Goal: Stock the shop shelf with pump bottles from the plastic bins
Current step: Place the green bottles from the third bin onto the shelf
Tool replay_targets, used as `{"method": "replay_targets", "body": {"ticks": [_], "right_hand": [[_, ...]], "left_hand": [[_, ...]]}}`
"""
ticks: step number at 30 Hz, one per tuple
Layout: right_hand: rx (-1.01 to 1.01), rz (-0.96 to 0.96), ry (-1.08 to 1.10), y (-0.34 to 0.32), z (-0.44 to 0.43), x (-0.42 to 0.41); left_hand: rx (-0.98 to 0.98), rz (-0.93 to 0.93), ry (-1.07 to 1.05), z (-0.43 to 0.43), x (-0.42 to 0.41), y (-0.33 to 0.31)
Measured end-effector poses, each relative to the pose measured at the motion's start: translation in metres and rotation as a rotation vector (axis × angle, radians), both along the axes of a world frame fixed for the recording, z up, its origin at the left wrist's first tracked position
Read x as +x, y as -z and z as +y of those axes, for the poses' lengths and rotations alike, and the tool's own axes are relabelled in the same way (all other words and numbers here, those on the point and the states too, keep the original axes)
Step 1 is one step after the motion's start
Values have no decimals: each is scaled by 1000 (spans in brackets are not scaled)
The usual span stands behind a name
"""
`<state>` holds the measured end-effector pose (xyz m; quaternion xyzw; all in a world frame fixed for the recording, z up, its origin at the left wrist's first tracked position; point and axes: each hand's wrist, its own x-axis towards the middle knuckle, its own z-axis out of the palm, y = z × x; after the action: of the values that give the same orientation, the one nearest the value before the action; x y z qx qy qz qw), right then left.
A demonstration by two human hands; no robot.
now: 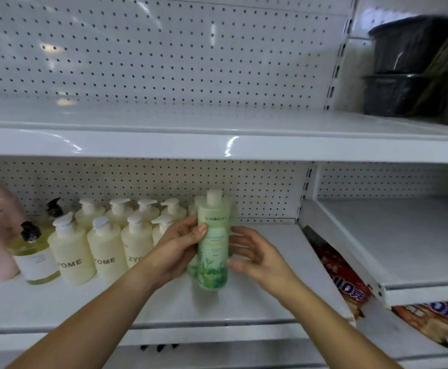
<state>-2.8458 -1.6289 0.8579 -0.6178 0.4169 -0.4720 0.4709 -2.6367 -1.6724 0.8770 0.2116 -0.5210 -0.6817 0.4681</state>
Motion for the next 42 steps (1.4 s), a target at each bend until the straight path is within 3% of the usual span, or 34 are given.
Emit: {"method": "replay_targets", "body": {"ticks": [11,19,24,31,42], "right_hand": [[-27,90,118,17,15,16],[-30,153,220,27,-8,8],[10,226,254,36,-29,6],[67,277,268,63,-52,7],[61,278,273,89,-72,10]], "left_hand": [[-30,-53,83,5,-21,1],[-349,-287,-381,9,-7,-41],[-573,-614,-630,-11,12,-38],[-715,-939,-632,-30,23,-3],[-840,-945,-641,-43,26,17]]}}
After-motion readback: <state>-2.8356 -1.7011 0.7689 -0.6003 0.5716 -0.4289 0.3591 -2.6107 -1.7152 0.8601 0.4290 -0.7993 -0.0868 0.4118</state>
